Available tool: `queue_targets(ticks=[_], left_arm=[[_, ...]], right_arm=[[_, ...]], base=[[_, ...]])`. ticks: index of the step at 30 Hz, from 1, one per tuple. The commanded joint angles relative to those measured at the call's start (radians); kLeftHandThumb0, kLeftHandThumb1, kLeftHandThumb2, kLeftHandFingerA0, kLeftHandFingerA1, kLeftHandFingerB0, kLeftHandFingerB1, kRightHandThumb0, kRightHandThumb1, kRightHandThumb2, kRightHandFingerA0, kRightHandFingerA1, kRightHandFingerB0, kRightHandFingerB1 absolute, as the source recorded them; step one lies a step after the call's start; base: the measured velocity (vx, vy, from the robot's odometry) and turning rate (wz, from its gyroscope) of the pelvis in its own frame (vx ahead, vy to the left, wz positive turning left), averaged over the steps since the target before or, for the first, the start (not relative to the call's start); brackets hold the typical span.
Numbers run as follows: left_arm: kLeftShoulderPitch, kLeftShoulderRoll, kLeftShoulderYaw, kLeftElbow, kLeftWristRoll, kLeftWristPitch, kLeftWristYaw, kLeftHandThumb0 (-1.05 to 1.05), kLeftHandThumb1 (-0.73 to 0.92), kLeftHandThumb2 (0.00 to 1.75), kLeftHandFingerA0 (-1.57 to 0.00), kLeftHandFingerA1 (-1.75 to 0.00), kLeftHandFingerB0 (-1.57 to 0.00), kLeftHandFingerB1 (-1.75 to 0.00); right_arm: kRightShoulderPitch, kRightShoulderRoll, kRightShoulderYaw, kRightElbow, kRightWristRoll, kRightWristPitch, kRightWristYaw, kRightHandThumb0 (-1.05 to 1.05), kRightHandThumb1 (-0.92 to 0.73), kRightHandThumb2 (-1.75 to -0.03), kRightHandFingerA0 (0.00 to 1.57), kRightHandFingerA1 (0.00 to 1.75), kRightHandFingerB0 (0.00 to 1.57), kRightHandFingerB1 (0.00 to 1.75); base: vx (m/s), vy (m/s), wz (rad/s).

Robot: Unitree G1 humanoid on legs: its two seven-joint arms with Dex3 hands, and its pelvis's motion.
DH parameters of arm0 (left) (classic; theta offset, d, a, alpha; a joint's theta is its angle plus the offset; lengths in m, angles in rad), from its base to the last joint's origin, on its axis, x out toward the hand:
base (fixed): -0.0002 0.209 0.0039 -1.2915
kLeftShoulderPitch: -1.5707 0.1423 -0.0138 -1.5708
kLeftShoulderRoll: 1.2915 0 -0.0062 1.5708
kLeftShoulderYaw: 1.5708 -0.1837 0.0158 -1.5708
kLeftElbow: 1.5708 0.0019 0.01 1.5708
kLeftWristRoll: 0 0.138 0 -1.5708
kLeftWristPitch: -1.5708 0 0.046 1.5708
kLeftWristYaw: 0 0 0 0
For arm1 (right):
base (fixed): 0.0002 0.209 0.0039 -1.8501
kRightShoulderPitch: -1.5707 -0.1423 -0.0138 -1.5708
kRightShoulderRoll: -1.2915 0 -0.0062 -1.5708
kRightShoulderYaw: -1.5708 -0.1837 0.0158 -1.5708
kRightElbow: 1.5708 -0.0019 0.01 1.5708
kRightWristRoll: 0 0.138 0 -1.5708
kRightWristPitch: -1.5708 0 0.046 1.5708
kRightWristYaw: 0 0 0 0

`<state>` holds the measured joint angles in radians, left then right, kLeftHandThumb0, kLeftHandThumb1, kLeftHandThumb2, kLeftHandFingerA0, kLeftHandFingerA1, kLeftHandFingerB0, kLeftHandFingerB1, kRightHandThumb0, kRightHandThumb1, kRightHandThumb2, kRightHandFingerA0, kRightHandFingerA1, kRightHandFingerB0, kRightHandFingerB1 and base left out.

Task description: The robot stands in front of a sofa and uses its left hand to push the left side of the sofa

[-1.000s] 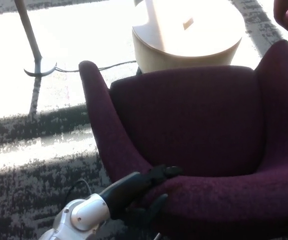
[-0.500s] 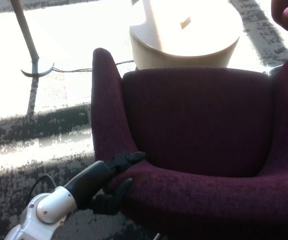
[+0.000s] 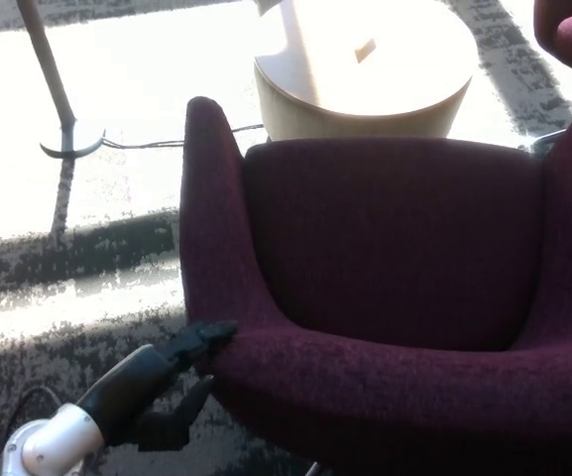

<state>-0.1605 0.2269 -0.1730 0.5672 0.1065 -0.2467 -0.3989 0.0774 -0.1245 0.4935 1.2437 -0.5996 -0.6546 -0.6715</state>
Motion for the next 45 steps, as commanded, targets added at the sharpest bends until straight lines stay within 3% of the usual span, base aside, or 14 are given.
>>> queue_targets(ticks=[1, 6, 12, 14, 15, 19, 25, 28, 34, 43, 45], left_arm=[[0.073, 0.017, 0.065, 0.066, -0.066, -0.03, -0.018, -0.93, 0.85, 1.26, -0.06, -0.31, -0.06, -0.14], [0.132, 0.001, 0.19, 0.053, -0.195, -0.026, -0.057, -0.91, 0.84, 1.24, -0.07, -0.32, -0.08, -0.16], [0.163, -0.009, 0.247, 0.012, -0.21, -0.01, -0.072, -0.91, 0.85, 1.24, -0.06, -0.32, -0.07, -0.16], [0.237, -0.015, 0.354, 0.0, -0.338, -0.058, -0.122, -0.83, 0.83, 1.24, 0.0, -0.32, 0.0, -0.2], [0.255, -0.024, 0.371, 0.008, -0.348, -0.066, -0.124, -0.93, 0.88, 1.24, -0.07, -0.33, -0.07, -0.14], [0.33, -0.061, 0.409, 0.03, -0.357, -0.1, -0.149, -0.87, 0.86, 1.23, -0.06, -0.36, -0.06, -0.2], [0.413, -0.087, 0.428, 0.062, -0.369, -0.132, -0.198, -0.94, 0.86, 1.23, -0.05, -0.31, -0.06, -0.16], [0.447, -0.097, 0.416, 0.178, -0.341, -0.189, -0.22, -0.92, 0.88, 1.24, -0.02, -0.28, -0.01, -0.15], [0.423, -0.1, 0.377, 0.331, -0.275, -0.253, -0.169, -0.89, 0.92, 1.26, -0.01, -0.25, 0.0, -0.14], [0.394, -0.092, 0.338, 0.449, -0.243, -0.306, -0.132, -0.88, 0.92, 1.26, 0.0, -0.23, 0.0, -0.14], [0.381, -0.083, 0.316, 0.519, -0.2, -0.329, -0.083, -0.89, 0.92, 1.26, -0.04, -0.26, -0.03, -0.15]], right_arm=[[0.027, -0.014, 0.007, 0.017, -0.012, 0.0, -0.013, -0.57, -0.77, -0.63, 0.63, 0.66, 0.68, 0.44], [0.041, -0.006, 0.017, 0.021, -0.017, 0.007, -0.02, -0.58, -0.77, -0.63, 0.63, 0.68, 0.69, 0.45], [0.037, -0.004, 0.023, 0.027, -0.018, 0.018, -0.025, -0.58, -0.77, -0.63, 0.63, 0.71, 0.68, 0.45], [0.033, 0.002, 0.02, 0.028, -0.012, 0.026, -0.019, -0.57, -0.76, -0.63, 0.61, 0.67, 0.66, 0.43], [0.037, 0.001, 0.022, 0.028, -0.014, 0.028, -0.02, -0.58, -0.77, -0.63, 0.62, 0.68, 0.67, 0.44], [0.042, 0.0, 0.027, 0.033, -0.02, 0.028, -0.029, -0.6, -0.78, -0.63, 0.63, 0.71, 0.68, 0.44], [0.038, 0.007, 0.032, 0.039, -0.018, 0.027, -0.032, -0.58, -0.77, -0.63, 0.64, 0.73, 0.69, 0.45], [0.041, 0.013, 0.028, 0.038, -0.01, 0.025, -0.028, -0.57, -0.75, -0.62, 0.63, 0.73, 0.69, 0.45], [0.034, 0.014, 0.029, 0.034, -0.01, 0.029, -0.025, -0.58, -0.76, -0.63, 0.62, 0.65, 0.66, 0.44], [0.026, 0.011, 0.035, 0.031, -0.016, 0.031, -0.036, -0.57, -0.75, -0.63, 0.61, 0.68, 0.67, 0.44], [0.026, 0.015, 0.036, 0.028, -0.014, 0.046, -0.028, -0.56, -0.75, -0.63, 0.59, 0.56, 0.63, 0.43]], base=[[0.0, 0.0, 0.0], [0.0, 0.0, 0.0], [0.0, 0.0, 0.0], [0.0, 0.0, 0.0], [0.0, 0.0, 0.0], [0.0, 0.0, 0.0], [0.0, 0.0, 0.01], [0.0, 0.0, 0.0], [0.0, 0.0, 0.0], [0.0, 0.0, 0.0], [0.0, 0.0, 0.0]])
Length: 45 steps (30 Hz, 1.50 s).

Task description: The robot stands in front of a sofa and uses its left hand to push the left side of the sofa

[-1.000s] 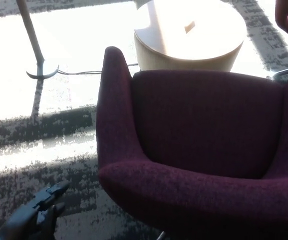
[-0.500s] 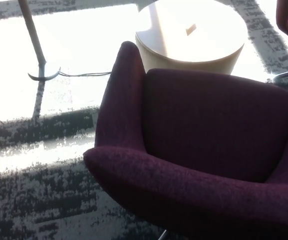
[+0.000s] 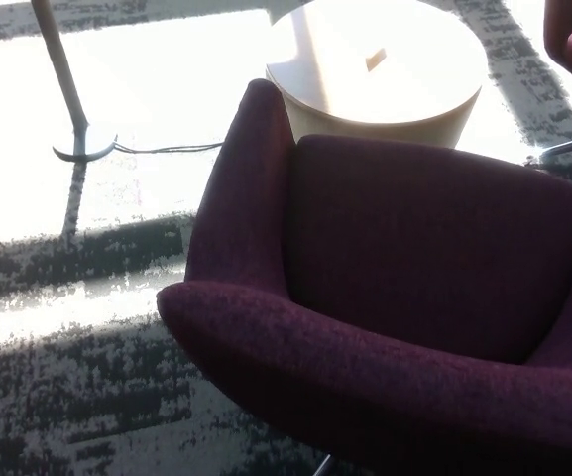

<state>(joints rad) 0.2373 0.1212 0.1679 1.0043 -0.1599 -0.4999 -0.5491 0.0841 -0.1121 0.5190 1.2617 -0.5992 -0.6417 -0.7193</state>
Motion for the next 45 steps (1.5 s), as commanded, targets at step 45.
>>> queue_targets(ticks=[45], left_arm=[[-0.046, 0.045, -0.036, 0.183, 0.09, -0.093, 0.123, -0.84, 0.85, 1.2, -0.07, -0.37, -0.06, -0.22]], right_arm=[[0.013, 0.012, 0.049, 0.018, -0.029, 0.062, 0.008, -0.52, -0.73, -0.62, 0.62, 0.67, 0.66, 0.44]], base=[[0.0, 0.0, 0.0]])
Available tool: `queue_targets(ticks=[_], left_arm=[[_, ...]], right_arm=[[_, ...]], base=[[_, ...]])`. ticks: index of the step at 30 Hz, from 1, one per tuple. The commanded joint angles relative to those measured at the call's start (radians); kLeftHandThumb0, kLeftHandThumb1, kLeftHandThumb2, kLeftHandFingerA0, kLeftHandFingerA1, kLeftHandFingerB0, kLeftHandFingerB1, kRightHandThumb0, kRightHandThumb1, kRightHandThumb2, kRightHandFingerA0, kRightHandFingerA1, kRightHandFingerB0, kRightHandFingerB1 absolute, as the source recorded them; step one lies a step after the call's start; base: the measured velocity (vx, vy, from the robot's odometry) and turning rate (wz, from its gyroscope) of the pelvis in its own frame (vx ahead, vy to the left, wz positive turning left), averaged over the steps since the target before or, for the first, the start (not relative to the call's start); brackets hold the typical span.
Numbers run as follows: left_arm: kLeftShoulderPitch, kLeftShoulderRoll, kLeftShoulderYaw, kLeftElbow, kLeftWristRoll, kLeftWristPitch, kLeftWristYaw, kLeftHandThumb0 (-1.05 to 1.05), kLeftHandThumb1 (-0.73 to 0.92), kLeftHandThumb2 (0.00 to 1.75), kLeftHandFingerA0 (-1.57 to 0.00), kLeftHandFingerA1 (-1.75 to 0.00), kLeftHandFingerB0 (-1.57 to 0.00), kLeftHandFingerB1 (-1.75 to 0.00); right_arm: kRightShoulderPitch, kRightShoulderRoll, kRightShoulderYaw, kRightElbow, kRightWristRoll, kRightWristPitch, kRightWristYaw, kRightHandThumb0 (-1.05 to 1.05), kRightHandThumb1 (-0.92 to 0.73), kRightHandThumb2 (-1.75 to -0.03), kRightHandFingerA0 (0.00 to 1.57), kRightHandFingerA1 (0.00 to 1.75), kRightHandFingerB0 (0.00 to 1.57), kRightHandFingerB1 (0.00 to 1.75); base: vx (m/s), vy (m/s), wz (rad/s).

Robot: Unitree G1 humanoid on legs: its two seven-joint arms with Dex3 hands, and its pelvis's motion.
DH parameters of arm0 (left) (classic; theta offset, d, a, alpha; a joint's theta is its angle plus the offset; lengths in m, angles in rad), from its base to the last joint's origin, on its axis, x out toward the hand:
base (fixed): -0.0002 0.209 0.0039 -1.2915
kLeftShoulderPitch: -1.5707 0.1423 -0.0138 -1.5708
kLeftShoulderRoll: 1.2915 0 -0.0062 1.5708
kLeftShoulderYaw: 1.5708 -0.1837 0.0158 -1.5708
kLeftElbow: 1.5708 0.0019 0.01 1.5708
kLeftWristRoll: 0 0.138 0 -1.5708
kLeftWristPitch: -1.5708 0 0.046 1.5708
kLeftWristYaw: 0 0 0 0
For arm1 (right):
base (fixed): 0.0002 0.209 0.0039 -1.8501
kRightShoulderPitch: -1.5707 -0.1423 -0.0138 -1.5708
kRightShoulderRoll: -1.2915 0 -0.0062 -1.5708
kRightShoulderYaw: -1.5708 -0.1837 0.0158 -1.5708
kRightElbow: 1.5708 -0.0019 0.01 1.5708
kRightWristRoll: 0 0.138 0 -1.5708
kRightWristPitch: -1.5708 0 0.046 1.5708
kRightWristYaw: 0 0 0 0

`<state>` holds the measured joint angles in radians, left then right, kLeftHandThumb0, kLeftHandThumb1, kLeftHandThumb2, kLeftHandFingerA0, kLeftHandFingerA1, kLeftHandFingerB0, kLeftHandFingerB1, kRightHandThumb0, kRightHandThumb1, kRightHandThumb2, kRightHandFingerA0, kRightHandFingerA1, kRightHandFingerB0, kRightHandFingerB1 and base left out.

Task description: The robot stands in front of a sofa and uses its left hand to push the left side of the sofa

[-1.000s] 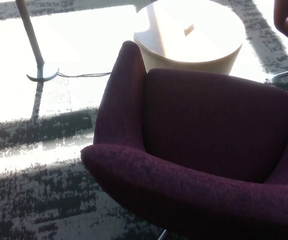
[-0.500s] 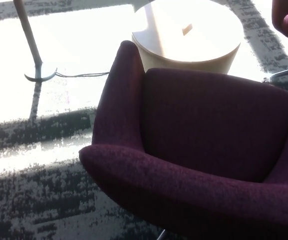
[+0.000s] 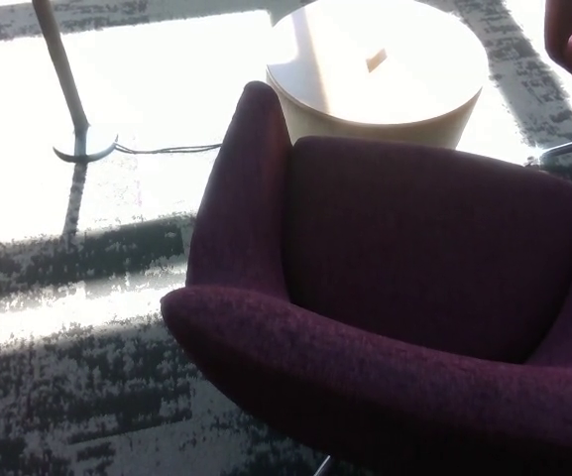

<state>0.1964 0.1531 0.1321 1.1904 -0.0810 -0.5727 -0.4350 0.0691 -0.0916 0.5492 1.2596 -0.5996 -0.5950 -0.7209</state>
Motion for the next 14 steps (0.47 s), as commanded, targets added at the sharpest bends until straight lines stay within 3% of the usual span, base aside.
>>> queue_targets(ticks=[1, 5, 6, 12, 14], left_arm=[[-0.003, 0.011, 0.0, -0.001, 0.01, -0.019, 0.005, -0.84, 0.85, 1.2, -0.07, -0.37, -0.06, -0.22], [-0.012, 0.013, -0.003, -0.003, 0.011, -0.013, 0.009, -0.89, 0.84, 1.2, -0.07, -0.36, -0.06, -0.2], [-0.012, 0.013, 0.002, -0.003, 0.004, -0.014, 0.0, -0.76, 0.76, 1.18, -0.01, -0.4, 0.0, -0.27], [-0.016, 0.02, 0.001, -0.005, 0.007, -0.017, -0.002, -0.75, 0.78, 1.19, -0.01, -0.4, 0.0, -0.27], [-0.013, 0.02, 0.001, -0.007, 0.006, -0.011, -0.001, -0.75, 0.76, 1.18, -0.01, -0.38, 0.0, -0.27]], right_arm=[[0.031, -0.01, 0.019, 0.019, -0.028, 0.016, 0.008, -0.52, -0.73, -0.62, 0.62, 0.67, 0.66, 0.44], [0.017, -0.008, 0.012, 0.018, -0.019, 0.009, 0.014, -0.53, -0.71, -0.61, 0.62, 0.67, 0.66, 0.45], [0.016, -0.004, 0.015, 0.02, -0.022, 0.021, 0.009, -0.53, -0.72, -0.61, 0.62, 0.64, 0.67, 0.45], [0.008, -0.001, 0.026, 0.023, -0.029, 0.034, 0.0, -0.52, -0.7, -0.61, 0.64, 0.72, 0.68, 0.45], [0.01, -0.001, 0.027, 0.023, -0.028, 0.037, 0.001, -0.53, -0.72, -0.62, 0.62, 0.65, 0.65, 0.44]], base=[[0.0, 0.0, 0.0], [0.0, 0.0, 0.0], [0.0, 0.0, 0.0], [0.0, 0.0, 0.0], [0.0, 0.0, 0.0]])
